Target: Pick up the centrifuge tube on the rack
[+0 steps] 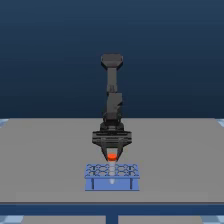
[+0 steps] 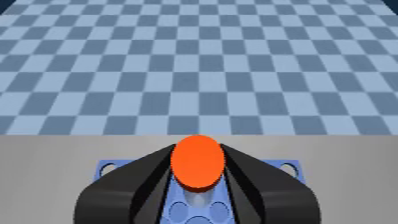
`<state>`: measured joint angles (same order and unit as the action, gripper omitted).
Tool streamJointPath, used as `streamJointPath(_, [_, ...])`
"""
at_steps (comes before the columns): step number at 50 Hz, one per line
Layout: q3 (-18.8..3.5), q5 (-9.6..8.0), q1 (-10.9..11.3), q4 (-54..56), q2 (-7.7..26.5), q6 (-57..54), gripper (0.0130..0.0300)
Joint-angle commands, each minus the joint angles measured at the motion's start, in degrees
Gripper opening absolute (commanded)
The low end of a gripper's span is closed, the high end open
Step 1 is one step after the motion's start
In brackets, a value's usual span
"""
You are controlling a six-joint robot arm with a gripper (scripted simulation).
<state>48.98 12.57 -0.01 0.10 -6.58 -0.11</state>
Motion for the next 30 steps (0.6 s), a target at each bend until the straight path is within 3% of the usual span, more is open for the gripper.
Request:
streamJointPath(1, [-0.41, -1.44, 0.0, 0.01, -0.71, -0.01, 0.013])
streamJointPath(14, [-2.62, -7.1, 0.0, 0.12, -4.16, -0.12, 0.013])
streamJointPath(30, [-3.81, -9.76, 0.0, 0.05, -5.63, -0.05, 0.013])
